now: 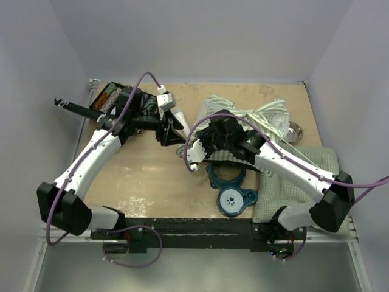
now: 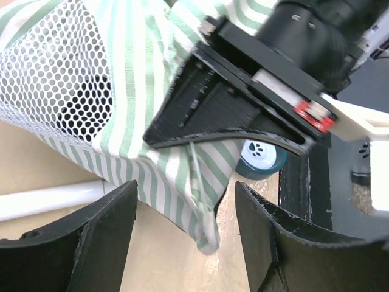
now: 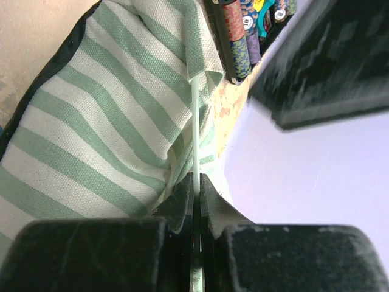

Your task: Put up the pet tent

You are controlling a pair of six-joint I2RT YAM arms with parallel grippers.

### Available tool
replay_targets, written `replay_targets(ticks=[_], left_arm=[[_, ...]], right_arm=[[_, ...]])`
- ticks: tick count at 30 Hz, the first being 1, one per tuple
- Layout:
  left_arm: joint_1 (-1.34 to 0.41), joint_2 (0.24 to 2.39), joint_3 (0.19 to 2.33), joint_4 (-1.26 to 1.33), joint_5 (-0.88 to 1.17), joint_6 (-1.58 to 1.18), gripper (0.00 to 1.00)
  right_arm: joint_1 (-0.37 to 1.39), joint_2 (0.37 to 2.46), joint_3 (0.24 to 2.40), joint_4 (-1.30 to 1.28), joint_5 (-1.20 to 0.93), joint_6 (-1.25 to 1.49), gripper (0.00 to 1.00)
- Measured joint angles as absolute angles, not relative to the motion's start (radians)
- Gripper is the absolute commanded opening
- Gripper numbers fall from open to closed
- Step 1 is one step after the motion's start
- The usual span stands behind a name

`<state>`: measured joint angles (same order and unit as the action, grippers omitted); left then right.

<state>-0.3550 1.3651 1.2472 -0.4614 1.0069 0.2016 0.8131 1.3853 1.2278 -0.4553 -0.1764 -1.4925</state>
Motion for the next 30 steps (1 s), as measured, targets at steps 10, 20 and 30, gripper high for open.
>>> replay_targets(ticks=[10,20,30], left_arm=[[-0.321,1.233,1.108,-0.548,1.005,0.300,0.54],[-0.325,1.300,1.103,-0.521,0.999,0.280,0.41],[-0.341,1.313,1.135,-0.487,1.010,0.253,0.45]], right_arm=[[0.813,1.385,1.228,-0.456,-0.176,-1.493,0.00],[0.813,1.385,1.228,-0.456,-0.175,-1.493,0.00],[0.813,1.385,1.228,-0.459,-0.175,-1.493,0.00]])
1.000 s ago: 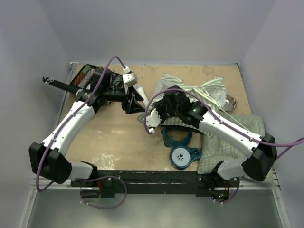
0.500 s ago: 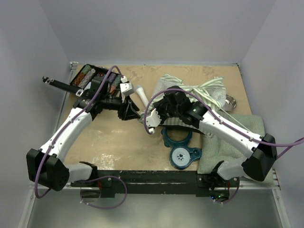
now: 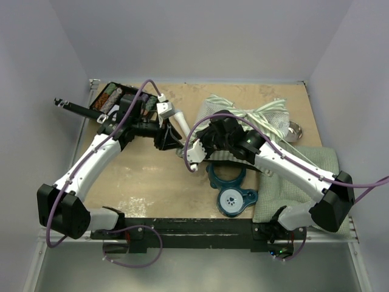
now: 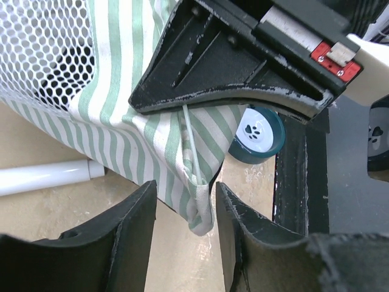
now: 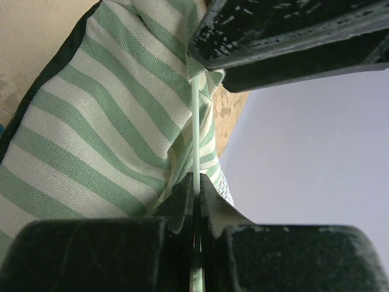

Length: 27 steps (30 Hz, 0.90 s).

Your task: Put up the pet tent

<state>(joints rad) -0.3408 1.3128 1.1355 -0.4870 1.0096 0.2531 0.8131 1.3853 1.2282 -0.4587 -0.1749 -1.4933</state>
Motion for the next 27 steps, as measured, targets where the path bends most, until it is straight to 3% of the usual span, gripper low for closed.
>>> replay_targets(ticks=[4,11,13,15,16,27], left_arm=[[-0.341,1.313,1.148,-0.483,1.014,0.247,0.34],[-0.341,1.325,1.148,-0.483,1.019,0.246,0.32],[-0.342,1.328,1.148,-0.484,1.021,0.245,0.22],[-0.344,1.328,1.148,-0.485,1.026,0.244,0.02],[-0.347,1.328,1.148,-0.486,1.031,0.241,0.00],[-0.376,1.354,1.148,-0.413,1.039,0.112,0.00]], right_arm=[[0.813,1.385,1.228,-0.459,-0.175,-1.493,0.00],[0.813,1.385,1.228,-0.459,-0.175,-1.493,0.00],[0.813,1.385,1.228,-0.461,-0.175,-1.493,0.00],[0.813,1.385,1.228,-0.461,-0.173,-1.493,0.00],[0.813,1.385,1.228,-0.462,-0.172,-1.493,0.00],[0.815,1.385,1.227,-0.464,-0.163,-1.496,0.00]])
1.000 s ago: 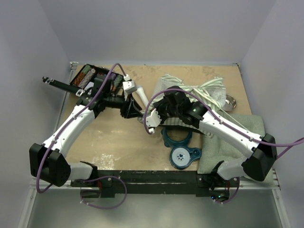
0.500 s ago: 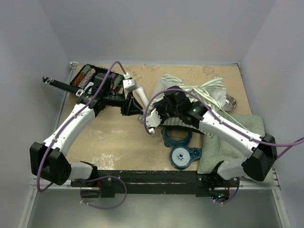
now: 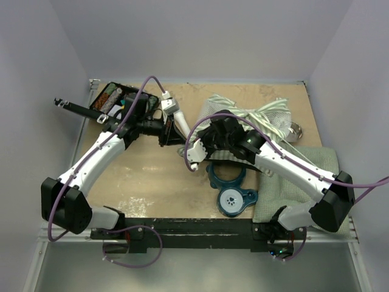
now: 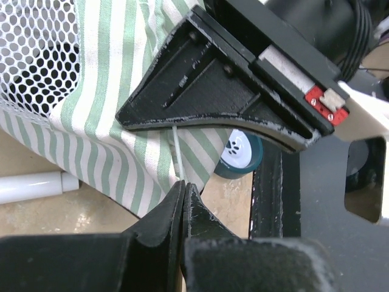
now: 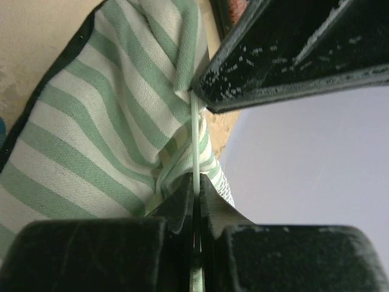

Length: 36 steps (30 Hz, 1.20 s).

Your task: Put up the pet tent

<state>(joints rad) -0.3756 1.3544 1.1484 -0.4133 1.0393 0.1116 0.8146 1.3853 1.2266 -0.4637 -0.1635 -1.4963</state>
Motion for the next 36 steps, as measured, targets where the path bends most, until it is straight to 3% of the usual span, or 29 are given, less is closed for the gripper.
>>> replay_targets(ticks=[16,17,19,24,29,36], left_arm=[[-0.406,1.447,1.148,-0.197,1.015,-0.199,0.00],[-0.407,1.449,1.148,-0.197,1.018,-0.202,0.11],[-0.402,1.449,1.148,-0.204,1.032,-0.195,0.43],[-0.306,1.425,1.154,-0.283,1.068,-0.080,0.63],[-0.265,1.333,1.154,-0.455,1.064,0.117,0.65],[-0.281,1.262,1.103,-0.494,1.061,0.187,0.65]], right_arm=[[0.832,1.385,1.198,-0.436,-0.123,-1.496,0.00],[0.832,1.386,1.195,-0.435,-0.121,-1.496,0.00],[0.833,1.386,1.194,-0.432,-0.123,-1.493,0.00],[0.860,1.386,1.190,-0.422,-0.168,-1.483,0.00],[0.863,1.386,1.187,-0.421,-0.180,-1.476,0.00],[0.863,1.386,1.187,-0.418,-0.179,-1.459,0.00]])
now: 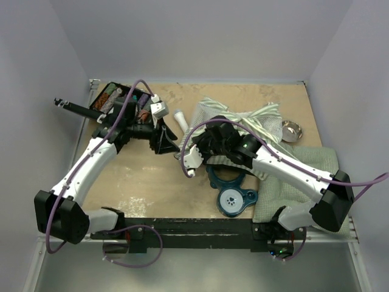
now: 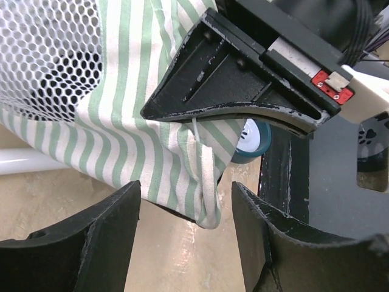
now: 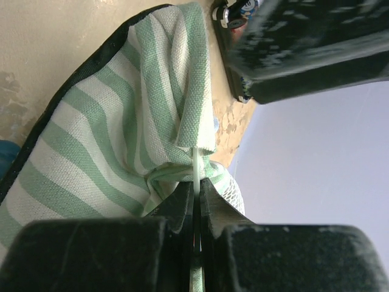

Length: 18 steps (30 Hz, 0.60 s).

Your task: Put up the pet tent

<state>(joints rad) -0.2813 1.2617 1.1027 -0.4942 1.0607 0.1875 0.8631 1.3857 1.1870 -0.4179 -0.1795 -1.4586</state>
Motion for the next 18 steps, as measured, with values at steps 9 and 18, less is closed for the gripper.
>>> replay_targets(ticks=[9,18], left_arm=[[-0.437,1.324,1.092,-0.439,0.970,0.167,0.41],[-0.447,1.393,1.097,-0.376,0.938,0.094,0.00]], right_arm=[[0.863,1.386,1.187,-0.405,-0.183,-1.439,0.00],[0.855,1.402,1.196,-0.407,-0.175,-1.383,0.32]])
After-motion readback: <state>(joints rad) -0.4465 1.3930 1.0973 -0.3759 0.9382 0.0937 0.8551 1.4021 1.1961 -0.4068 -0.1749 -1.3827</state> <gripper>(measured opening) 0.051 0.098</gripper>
